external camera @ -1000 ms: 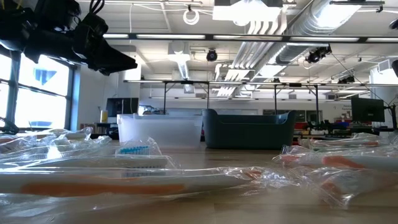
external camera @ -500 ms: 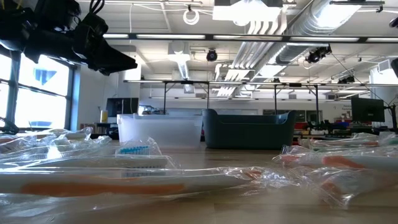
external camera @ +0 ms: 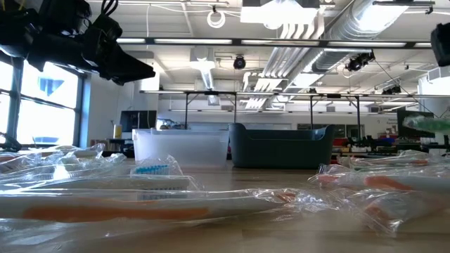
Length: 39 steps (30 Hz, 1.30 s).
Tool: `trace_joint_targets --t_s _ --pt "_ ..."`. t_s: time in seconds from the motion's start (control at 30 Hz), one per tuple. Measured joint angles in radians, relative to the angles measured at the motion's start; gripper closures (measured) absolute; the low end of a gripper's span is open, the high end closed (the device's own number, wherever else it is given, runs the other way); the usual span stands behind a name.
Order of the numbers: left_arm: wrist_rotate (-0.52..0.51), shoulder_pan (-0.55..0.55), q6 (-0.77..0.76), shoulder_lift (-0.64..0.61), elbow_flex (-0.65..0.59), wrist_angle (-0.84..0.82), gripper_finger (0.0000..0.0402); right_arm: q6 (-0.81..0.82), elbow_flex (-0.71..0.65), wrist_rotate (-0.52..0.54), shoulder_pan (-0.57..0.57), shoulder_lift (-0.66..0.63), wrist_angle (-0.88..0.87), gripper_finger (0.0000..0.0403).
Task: Pick & Place Toothbrushes
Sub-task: Put the green toothbrush into the green bin
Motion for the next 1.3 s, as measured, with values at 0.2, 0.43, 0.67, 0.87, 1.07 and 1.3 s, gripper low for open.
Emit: trace_joint_targets --t_s 0.2,0.43,0.67,0.87,1.07,1.3 --pt "0.0 0.0 0.0 0.0 0.0 0.0 0.0245 0.001 0.0 0.067 -0.007 -0.043 -0.033 0.0382" --pt "0.0 0.0 0.0 0.0 0.0 0.0 0.0245 -0.004 0.0 0.115 -0.05 -0.052 -0.027 0.0382" --pt "0.0 0.0 0.0 0.0 0.0 0.0 0.0245 -0.091 0.0 0.116 -0.115 -0.052 0.013 0.0382" --pt "0.0 0.0 0.0 0.0 0.0 0.0 0.0245 -0.221 0.0 0.134 -0.191 -0.052 0.1 0.0382" --pt "0.001 0.0 0.0 0.0 0.0 0.0 0.0245 -0.387 0.0 0.204 -0.273 -0.052 0.194 0.0382" --pt "0.0 0.0 0.0 0.0 0.0 0.0 0.0245 -0.616 0.0 0.214 -0.397 -0.062 0.301 0.0382"
